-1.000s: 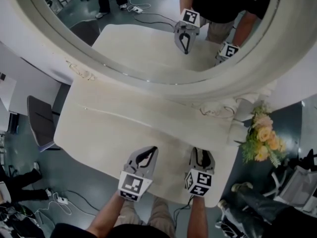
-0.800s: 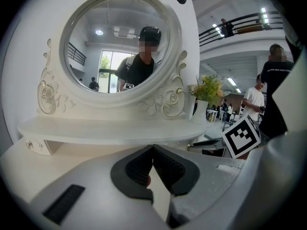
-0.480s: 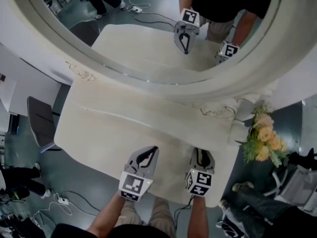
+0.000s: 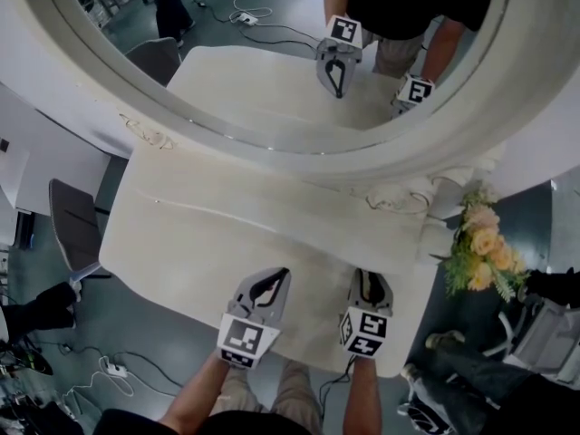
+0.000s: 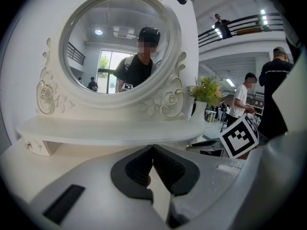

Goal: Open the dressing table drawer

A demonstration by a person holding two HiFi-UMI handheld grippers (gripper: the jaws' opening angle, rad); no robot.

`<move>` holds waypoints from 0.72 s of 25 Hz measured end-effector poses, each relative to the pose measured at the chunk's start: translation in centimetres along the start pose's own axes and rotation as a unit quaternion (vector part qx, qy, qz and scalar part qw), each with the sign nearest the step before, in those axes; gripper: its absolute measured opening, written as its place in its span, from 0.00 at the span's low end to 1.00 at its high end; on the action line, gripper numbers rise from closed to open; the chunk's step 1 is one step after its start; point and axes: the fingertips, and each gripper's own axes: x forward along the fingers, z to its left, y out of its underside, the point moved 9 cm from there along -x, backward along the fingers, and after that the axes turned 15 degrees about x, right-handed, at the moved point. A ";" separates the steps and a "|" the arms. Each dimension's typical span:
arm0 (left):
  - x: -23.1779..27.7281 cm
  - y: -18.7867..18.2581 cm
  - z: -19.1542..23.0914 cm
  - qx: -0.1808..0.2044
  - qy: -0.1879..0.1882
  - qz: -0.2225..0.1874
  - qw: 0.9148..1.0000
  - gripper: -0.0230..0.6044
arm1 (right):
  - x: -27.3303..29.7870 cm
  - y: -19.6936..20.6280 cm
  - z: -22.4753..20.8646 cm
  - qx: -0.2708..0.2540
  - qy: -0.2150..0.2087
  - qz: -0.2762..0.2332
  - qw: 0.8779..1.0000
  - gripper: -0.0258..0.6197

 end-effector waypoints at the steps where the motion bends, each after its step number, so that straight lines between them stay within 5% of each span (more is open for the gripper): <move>1: 0.0 0.0 -0.1 -0.002 0.001 0.001 1.000 0.04 | -0.1 0.0 0.0 0.000 0.000 0.000 1.000 0.19; 18: -1.1 0.6 -0.6 0.015 0.012 -0.006 1.000 0.04 | -1.8 1.6 0.5 0.009 0.004 -0.004 1.000 0.19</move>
